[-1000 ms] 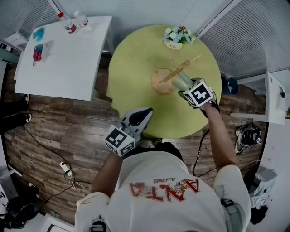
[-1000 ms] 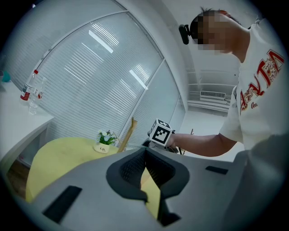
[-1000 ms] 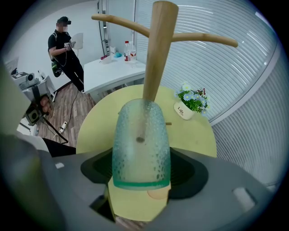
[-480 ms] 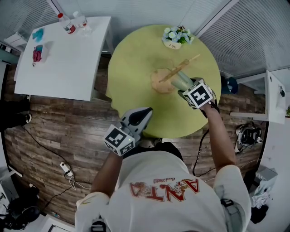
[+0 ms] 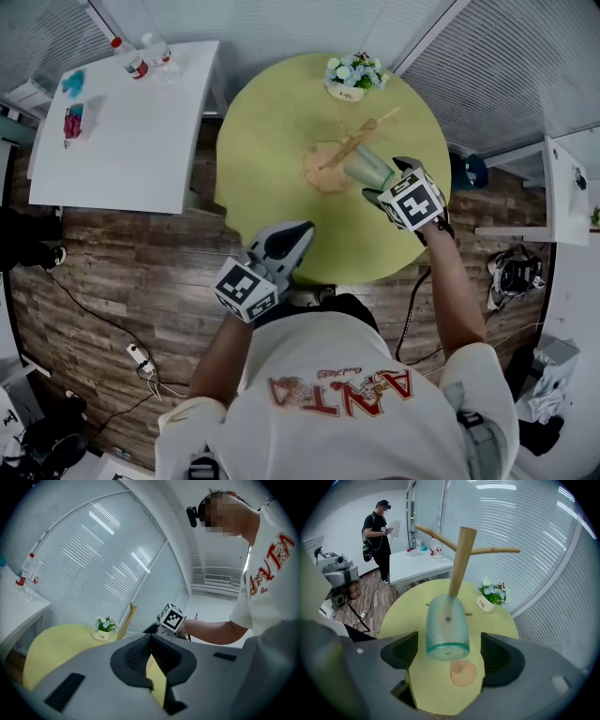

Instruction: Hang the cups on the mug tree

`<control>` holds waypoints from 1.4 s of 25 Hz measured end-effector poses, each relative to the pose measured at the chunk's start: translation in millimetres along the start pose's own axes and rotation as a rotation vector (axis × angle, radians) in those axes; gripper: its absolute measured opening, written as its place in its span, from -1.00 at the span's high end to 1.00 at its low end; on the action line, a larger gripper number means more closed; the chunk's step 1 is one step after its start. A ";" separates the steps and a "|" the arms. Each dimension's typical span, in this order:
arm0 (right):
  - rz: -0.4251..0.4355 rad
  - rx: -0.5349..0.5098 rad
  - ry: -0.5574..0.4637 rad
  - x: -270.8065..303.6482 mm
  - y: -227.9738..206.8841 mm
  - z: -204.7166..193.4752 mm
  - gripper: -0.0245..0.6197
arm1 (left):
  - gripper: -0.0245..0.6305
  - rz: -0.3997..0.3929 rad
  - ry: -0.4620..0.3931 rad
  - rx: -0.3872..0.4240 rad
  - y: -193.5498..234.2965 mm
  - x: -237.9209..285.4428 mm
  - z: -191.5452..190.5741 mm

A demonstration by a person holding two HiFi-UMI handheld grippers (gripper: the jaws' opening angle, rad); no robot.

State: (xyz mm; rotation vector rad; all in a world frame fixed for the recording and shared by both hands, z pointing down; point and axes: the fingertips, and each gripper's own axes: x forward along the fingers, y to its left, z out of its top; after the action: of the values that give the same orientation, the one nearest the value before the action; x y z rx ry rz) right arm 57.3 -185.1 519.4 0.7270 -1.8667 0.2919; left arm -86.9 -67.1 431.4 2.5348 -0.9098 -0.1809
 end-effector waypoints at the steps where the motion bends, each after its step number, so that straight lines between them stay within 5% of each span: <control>1: -0.004 0.004 -0.013 -5.3 0.0 -0.5 -0.29 | 0.90 -0.005 -0.002 0.003 -1.9 1.6 0.3; 6: -0.014 0.063 -0.132 -42.3 4.6 -3.1 -0.31 | 0.90 -0.009 0.006 0.025 -12.8 10.2 4.6; 11: -0.017 0.166 -0.370 -92.8 14.1 5.6 -0.30 | 0.90 0.005 0.003 0.062 -21.9 18.1 19.9; 15: -0.074 0.246 -0.608 -130.5 20.2 9.5 0.34 | 0.90 0.019 -0.008 0.100 -32.4 20.0 39.7; 21: -0.088 0.306 -0.881 -180.3 35.6 2.3 0.90 | 0.90 0.050 -0.023 0.161 -55.7 19.5 64.8; 28: -0.091 0.288 -1.056 -237.8 47.6 -11.4 0.92 | 0.90 0.083 -0.054 0.206 -84.6 14.7 90.7; 35: -0.089 0.321 -1.106 -253.8 39.8 -26.6 0.92 | 0.90 0.091 -0.075 0.226 -99.5 16.4 95.1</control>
State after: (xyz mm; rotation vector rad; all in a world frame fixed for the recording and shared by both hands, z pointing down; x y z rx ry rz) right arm 117.4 -52.2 306.3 1.3632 -2.8405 0.1255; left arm -42.2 -43.2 302.4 2.7001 -1.1289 -0.1533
